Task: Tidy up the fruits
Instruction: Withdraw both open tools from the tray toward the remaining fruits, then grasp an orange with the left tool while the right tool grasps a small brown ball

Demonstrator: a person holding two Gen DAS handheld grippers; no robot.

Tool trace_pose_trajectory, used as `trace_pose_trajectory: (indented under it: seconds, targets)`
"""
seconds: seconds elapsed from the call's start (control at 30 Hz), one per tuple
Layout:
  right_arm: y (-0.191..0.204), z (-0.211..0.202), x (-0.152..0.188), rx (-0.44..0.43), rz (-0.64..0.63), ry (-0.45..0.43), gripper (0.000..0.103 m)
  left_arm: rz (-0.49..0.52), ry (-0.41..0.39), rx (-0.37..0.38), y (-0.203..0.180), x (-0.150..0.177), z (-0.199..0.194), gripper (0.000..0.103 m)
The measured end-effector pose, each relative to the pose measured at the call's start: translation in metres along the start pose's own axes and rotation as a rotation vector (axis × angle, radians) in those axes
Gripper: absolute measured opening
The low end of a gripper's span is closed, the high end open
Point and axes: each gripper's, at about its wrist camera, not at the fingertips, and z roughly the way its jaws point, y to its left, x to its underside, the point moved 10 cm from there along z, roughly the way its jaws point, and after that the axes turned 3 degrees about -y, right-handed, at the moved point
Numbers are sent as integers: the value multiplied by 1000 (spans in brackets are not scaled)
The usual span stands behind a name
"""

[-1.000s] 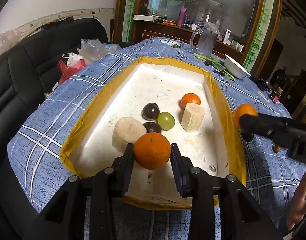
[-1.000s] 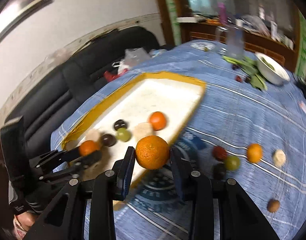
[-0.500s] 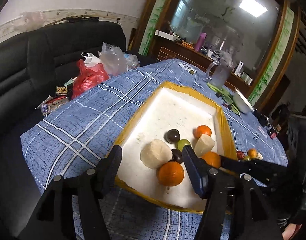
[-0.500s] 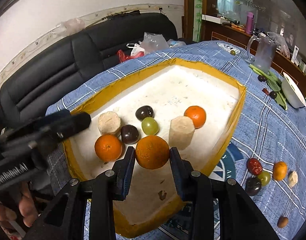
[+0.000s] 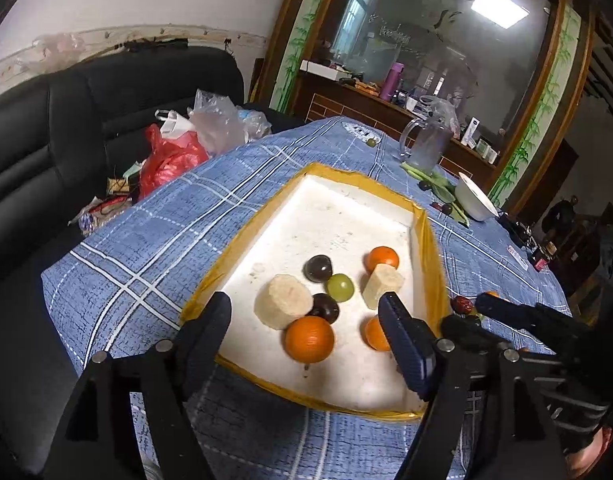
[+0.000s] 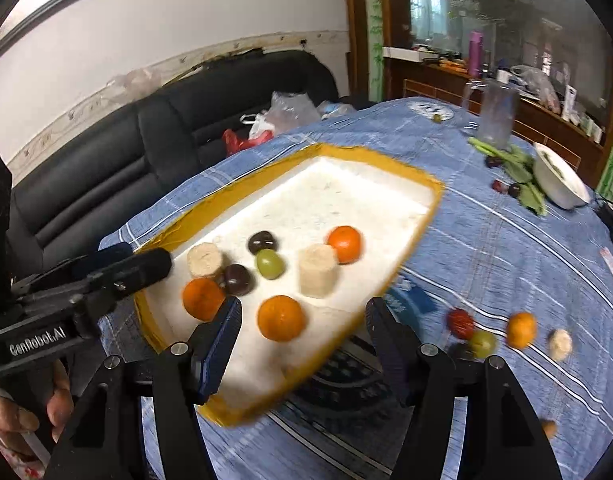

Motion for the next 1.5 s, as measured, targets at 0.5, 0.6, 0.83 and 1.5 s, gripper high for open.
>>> trace_pose_trajectory:
  seconds: [0.5,0.6,0.83,1.5]
  targets:
    - [-187,-99,65,256,281,-52,69,133,30,41,-58,14,-1,76]
    - [-214,-113,78,280,345,-60,69,159,56,56,-73,22,5,76]
    - [-215,-95,96,229,355,-17,69,258,96,114,-124,32,16,76]
    - [-189,-48,112,155,275,77,69,540,263,299,-268,69,121,76]
